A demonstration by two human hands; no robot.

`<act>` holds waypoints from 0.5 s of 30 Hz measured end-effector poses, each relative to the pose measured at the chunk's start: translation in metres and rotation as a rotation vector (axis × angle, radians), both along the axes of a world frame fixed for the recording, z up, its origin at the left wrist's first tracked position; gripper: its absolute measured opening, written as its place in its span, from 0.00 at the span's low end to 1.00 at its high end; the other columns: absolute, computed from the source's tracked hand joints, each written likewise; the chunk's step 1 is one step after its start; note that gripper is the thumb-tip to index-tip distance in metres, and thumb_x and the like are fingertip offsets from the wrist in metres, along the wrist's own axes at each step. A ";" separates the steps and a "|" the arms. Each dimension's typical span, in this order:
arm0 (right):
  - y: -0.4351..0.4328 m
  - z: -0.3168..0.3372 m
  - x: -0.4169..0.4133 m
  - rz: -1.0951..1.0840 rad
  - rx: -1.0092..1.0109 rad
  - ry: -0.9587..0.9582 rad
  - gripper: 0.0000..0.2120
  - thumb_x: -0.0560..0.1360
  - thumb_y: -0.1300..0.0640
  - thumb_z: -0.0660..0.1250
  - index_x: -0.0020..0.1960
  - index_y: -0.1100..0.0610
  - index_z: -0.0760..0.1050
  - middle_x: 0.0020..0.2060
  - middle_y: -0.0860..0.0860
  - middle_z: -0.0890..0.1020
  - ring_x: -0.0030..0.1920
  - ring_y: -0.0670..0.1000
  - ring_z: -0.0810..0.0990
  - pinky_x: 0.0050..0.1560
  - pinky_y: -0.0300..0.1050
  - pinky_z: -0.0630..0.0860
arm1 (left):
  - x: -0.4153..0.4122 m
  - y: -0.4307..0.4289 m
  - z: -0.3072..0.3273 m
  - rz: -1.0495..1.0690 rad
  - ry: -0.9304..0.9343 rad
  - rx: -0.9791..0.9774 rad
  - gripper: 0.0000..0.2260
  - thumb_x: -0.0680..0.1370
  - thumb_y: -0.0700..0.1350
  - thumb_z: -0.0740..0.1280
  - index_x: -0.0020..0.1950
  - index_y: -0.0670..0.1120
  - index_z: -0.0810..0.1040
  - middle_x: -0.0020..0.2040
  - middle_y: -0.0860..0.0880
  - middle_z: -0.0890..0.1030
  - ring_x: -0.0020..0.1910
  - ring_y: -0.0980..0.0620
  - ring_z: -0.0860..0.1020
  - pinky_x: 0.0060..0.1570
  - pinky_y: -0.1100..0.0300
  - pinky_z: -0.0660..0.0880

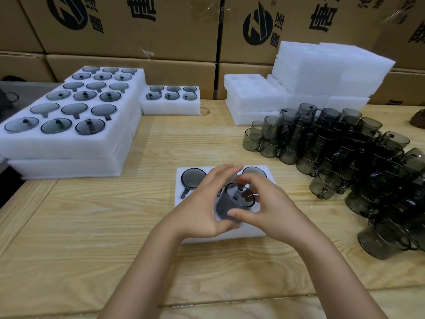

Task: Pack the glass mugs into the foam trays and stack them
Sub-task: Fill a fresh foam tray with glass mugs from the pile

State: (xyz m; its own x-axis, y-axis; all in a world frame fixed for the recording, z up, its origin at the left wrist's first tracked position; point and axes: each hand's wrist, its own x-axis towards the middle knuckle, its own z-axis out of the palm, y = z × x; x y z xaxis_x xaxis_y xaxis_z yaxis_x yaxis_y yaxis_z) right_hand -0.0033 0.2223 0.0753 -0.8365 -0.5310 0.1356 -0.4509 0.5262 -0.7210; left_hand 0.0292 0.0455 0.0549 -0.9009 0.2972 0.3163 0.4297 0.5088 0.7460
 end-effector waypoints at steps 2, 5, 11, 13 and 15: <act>0.000 0.001 0.001 -0.012 0.080 0.061 0.26 0.67 0.48 0.73 0.62 0.45 0.68 0.50 0.34 0.70 0.52 0.27 0.67 0.49 0.22 0.64 | 0.001 0.000 0.001 -0.011 0.001 -0.003 0.43 0.67 0.42 0.78 0.72 0.62 0.56 0.72 0.58 0.63 0.72 0.64 0.60 0.67 0.72 0.58; -0.005 0.004 0.005 0.011 0.162 0.124 0.27 0.68 0.49 0.72 0.65 0.46 0.67 0.49 0.36 0.68 0.48 0.27 0.66 0.46 0.22 0.63 | 0.001 -0.001 0.002 -0.021 -0.023 0.028 0.43 0.67 0.40 0.77 0.72 0.61 0.56 0.71 0.60 0.65 0.70 0.63 0.64 0.67 0.70 0.61; -0.011 0.009 0.002 0.080 0.231 0.130 0.26 0.68 0.49 0.73 0.63 0.43 0.68 0.52 0.40 0.68 0.54 0.42 0.68 0.50 0.32 0.64 | 0.001 -0.002 0.001 -0.091 -0.082 0.103 0.36 0.70 0.46 0.70 0.75 0.53 0.59 0.70 0.54 0.68 0.71 0.57 0.65 0.68 0.63 0.63; -0.005 0.014 0.001 0.108 0.188 0.061 0.25 0.65 0.41 0.70 0.59 0.31 0.65 0.53 0.36 0.68 0.57 0.39 0.65 0.52 0.29 0.62 | -0.001 -0.003 0.004 -0.070 -0.161 0.243 0.32 0.72 0.54 0.67 0.74 0.54 0.60 0.71 0.54 0.68 0.72 0.56 0.64 0.69 0.60 0.63; -0.005 0.017 -0.004 0.047 0.080 0.080 0.24 0.68 0.40 0.65 0.63 0.35 0.67 0.60 0.38 0.70 0.63 0.41 0.64 0.59 0.31 0.60 | -0.004 0.002 0.009 0.055 -0.136 0.279 0.26 0.74 0.60 0.59 0.71 0.58 0.61 0.71 0.57 0.67 0.71 0.61 0.63 0.70 0.60 0.62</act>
State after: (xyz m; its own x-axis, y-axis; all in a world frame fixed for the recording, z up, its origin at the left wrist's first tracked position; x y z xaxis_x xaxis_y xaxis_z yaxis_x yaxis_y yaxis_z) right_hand -0.0078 0.2175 0.0922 -0.7987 -0.5809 0.1566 -0.5307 0.5577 -0.6382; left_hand 0.0252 0.0478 0.0640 -0.9528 0.1660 0.2543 0.2941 0.2963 0.9087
